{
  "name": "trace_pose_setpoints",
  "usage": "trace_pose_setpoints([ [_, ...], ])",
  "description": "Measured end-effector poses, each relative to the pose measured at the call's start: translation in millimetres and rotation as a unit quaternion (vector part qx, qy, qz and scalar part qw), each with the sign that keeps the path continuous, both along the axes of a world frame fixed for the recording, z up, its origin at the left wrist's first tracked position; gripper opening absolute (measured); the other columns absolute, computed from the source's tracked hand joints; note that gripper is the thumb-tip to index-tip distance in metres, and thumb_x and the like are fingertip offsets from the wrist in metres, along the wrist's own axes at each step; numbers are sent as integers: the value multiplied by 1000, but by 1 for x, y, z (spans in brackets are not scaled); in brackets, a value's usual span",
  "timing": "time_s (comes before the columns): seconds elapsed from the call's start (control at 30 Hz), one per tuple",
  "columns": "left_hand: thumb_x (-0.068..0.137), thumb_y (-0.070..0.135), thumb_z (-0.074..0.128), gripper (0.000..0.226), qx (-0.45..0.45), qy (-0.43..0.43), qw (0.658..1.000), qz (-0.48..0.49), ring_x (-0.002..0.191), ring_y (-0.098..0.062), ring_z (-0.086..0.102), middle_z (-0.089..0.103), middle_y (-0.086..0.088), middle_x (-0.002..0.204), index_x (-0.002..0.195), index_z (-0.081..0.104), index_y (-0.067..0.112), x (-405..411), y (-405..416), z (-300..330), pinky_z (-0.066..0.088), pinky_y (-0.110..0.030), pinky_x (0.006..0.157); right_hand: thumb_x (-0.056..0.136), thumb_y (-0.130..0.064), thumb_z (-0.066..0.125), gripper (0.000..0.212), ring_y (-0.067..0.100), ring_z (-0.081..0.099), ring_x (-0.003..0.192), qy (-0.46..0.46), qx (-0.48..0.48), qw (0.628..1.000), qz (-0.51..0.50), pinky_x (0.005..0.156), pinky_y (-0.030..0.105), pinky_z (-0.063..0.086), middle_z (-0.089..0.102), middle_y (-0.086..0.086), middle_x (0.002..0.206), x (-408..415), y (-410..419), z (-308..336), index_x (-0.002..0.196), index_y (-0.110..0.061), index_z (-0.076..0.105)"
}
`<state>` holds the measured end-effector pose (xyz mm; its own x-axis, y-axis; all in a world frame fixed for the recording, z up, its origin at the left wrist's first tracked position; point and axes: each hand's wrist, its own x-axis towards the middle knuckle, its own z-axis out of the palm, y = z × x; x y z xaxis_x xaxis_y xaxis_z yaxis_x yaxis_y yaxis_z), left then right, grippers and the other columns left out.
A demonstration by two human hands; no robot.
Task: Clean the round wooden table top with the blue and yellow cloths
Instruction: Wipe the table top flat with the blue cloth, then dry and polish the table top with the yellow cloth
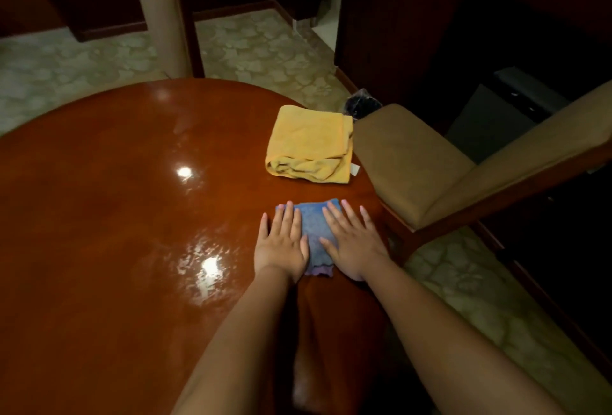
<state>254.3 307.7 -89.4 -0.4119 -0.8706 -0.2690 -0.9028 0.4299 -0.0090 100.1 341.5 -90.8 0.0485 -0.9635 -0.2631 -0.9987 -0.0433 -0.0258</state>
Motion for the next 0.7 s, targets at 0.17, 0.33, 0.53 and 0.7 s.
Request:
trace_pose_setpoints([
  [0.17, 100, 40, 4, 58, 1, -8, 1000, -18, 144, -20, -20, -20, -4, 157, 149, -15, 13, -32, -10, -1, -9, -45, 117, 92, -59, -6, 70, 18, -19, 145, 7, 14, 1000, -13, 117, 44, -11, -17, -5, 159, -33, -6, 0, 150, -21, -15],
  [0.33, 100, 41, 5, 59, 0, 1, 1000, -15, 144, -19, -20, -19, -3, 157, 149, -14, 14, -47, -17, -1, -9, -48, 117, 98, -54, 5, 65, 18, -19, 145, 9, 27, 1000, -11, 117, 43, -12, -17, -5, 159, -50, -12, 0, 150, -21, -14],
  [0.53, 101, 42, 7, 59, 12, 30, 999, -17, 145, -17, -17, -15, -2, 158, 151, -9, 16, -51, -21, 0, -12, -51, 115, 99, -54, 8, 66, 18, -16, 145, 16, 29, 999, -4, 116, 41, -13, -11, -2, 160, -56, -18, 5, 152, -18, -9],
  [0.7, 100, 33, 29, 46, -30, 163, 986, 9, 138, -17, 32, 40, 1, 147, 142, 39, 21, -27, -41, 25, 13, -44, 117, 97, -52, 17, 63, 18, 11, 146, -90, -112, 988, -59, 117, 39, 1, 23, 3, 157, -65, -51, 47, 150, -18, 24],
])
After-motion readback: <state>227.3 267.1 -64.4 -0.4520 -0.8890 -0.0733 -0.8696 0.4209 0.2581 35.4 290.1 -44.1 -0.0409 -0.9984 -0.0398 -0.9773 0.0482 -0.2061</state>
